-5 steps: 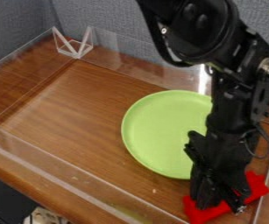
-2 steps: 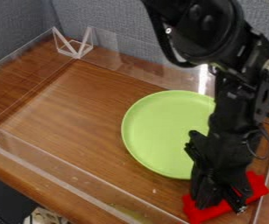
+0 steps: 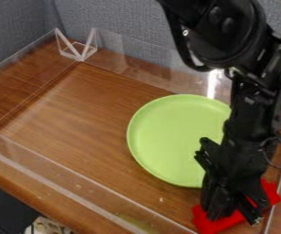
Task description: Put the carrot on the right side
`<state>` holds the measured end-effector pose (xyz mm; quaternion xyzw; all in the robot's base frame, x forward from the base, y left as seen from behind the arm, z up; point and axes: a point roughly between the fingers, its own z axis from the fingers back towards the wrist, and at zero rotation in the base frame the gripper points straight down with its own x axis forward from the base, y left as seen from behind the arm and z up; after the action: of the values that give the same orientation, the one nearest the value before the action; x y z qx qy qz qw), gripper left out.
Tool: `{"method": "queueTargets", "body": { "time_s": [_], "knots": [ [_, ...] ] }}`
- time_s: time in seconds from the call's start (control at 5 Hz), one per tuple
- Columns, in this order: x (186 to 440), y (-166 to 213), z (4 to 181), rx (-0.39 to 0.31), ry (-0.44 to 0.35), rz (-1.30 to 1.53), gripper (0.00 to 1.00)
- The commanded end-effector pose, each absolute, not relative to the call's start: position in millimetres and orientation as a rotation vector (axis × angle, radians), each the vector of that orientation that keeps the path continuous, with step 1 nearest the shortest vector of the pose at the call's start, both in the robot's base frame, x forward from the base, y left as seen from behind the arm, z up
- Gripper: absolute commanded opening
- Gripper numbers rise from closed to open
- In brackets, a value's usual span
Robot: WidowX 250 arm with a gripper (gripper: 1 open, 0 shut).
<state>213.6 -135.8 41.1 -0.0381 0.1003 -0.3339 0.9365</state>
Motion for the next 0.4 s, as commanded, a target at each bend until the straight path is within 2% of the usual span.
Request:
{"method": "queueTargets", "body": {
  "time_s": [0.0, 0.2],
  "knots": [
    [199.1, -151.6, 17.5, -0.078, 0.256, -0.716, 0.00],
    [194.4, -158.2, 9.7, -0.078, 0.264, -0.719, 1.00]
  ]
}}
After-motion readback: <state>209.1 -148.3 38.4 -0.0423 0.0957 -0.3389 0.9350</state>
